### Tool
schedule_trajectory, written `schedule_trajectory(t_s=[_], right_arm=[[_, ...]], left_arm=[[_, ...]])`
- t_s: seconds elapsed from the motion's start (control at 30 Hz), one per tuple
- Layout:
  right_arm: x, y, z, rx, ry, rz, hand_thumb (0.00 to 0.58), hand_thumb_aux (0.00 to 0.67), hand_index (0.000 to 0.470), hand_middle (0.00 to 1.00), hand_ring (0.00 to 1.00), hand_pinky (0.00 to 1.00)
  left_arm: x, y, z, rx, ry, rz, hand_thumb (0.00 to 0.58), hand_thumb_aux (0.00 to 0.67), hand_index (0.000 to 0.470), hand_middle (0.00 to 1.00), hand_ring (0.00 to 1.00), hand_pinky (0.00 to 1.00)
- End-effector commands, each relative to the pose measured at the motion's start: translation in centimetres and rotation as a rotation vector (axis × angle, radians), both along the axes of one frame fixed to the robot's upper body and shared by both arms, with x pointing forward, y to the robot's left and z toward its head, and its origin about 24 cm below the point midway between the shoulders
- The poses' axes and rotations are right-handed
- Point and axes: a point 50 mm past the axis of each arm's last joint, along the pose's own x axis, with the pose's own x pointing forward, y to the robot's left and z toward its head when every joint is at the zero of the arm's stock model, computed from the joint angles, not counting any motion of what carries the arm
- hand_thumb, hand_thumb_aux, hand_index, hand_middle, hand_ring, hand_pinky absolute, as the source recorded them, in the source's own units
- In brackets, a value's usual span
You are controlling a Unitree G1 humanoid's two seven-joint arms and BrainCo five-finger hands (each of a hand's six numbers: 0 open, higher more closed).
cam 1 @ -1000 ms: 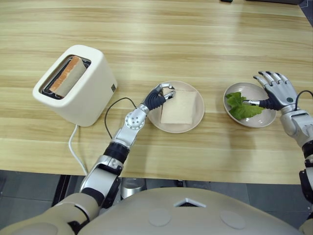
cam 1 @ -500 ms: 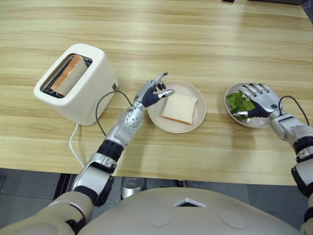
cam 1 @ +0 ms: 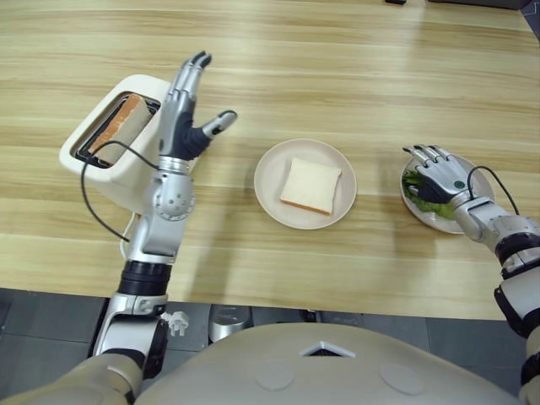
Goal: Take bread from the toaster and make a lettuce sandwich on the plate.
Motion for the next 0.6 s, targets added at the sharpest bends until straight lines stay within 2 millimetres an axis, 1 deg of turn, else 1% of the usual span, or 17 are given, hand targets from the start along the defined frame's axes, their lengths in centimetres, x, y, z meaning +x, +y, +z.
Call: schedule_trajectory(t_s=[0.03,0.1,0.17,0.3,0.37,0.47,0.6], right_arm=[[0.4,0.1,1.8,0.072,-0.079,0.022,0.58,0.67,0.46,0.0,0.0,0.0],[0.6,0.6,2.8,0.098,-0.118,0.056,0.58,0.67,0.46,0.0,0.0,0.0],[0.9,1.7,4.1,0.142,-0.167,0.114,0.58,0.67,0.46,0.0,0.0,0.0],[1.0,4.7,6.4,0.205,-0.227,0.238,0.58,0.67,0.46,0.0,0.0,0.0],[0.9,6.6,7.1,0.244,-0.228,0.299,0.58,0.67,0.46,0.0,0.0,0.0],[0.7,9.7,7.0,0.307,-0.187,0.394,0.58,0.67,0.46,0.0,0.0,0.0],[0.2,13.5,5.4,0.337,-0.094,0.51,0.58,0.67,0.46,0.0,0.0,0.0]], left_arm=[[-0.3,1.1,0.4,-0.027,0.002,0.027,0.0,0.0,0.0,0.0,0.0,0.0],[-0.3,1.5,0.4,-0.029,0.003,0.035,0.0,0.0,0.0,0.0,0.0,0.0],[-0.5,1.9,0.4,-0.033,0.002,0.044,0.0,0.0,0.0,0.0,0.0,0.0],[-0.7,2.6,0.4,-0.043,0.0,0.063,0.0,0.0,0.0,0.0,0.0,0.0],[-0.9,3.0,0.4,-0.052,-0.001,0.073,0.0,0.0,0.0,0.0,0.0,0.0],[-1.1,3.7,0.6,-0.071,-0.004,0.088,0.0,0.0,0.0,0.0,0.0,0.0],[-1.3,4.5,1.3,-0.092,-0.026,0.104,0.0,0.0,0.0,0.0,0.0,0.0]])
